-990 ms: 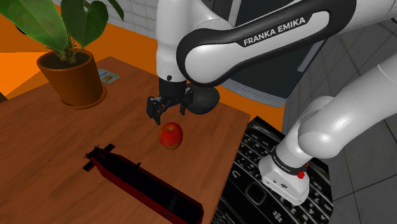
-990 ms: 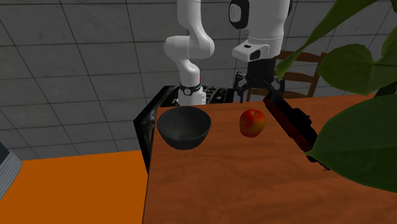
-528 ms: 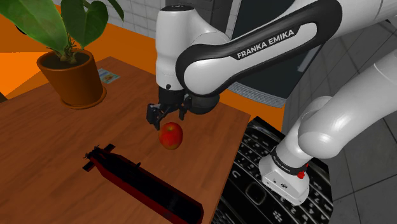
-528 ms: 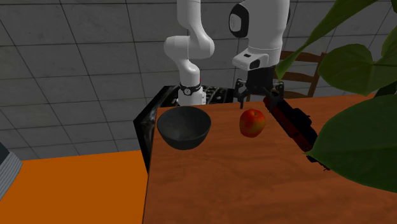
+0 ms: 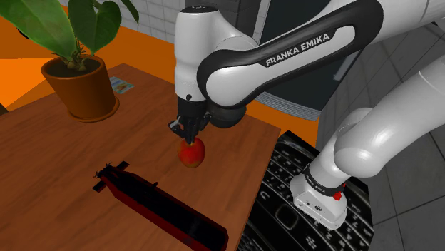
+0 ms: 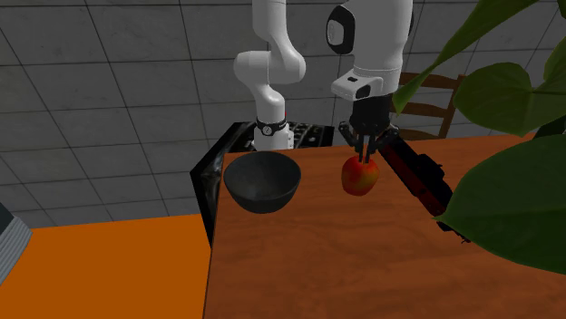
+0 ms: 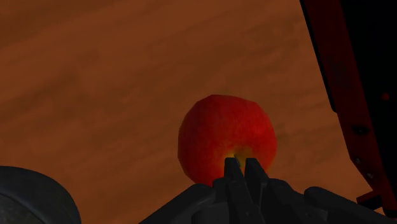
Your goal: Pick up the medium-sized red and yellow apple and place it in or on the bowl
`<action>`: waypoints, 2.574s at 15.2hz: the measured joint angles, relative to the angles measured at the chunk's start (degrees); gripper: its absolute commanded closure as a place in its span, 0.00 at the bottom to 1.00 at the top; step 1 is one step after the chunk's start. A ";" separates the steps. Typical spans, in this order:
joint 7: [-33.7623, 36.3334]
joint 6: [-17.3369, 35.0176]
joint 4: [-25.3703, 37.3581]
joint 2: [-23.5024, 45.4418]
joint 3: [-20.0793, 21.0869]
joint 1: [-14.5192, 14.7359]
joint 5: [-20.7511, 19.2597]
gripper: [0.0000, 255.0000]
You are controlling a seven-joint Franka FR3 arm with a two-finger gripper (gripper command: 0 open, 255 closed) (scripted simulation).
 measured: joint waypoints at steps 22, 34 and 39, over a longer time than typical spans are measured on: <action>-0.59 -12.29 7.66 -4.93 -2.02 0.05 0.89 1.00; -0.31 -21.60 15.54 -6.43 -3.34 -0.27 0.57 1.00; -0.05 -25.20 19.18 -6.39 -3.74 -0.47 0.27 1.00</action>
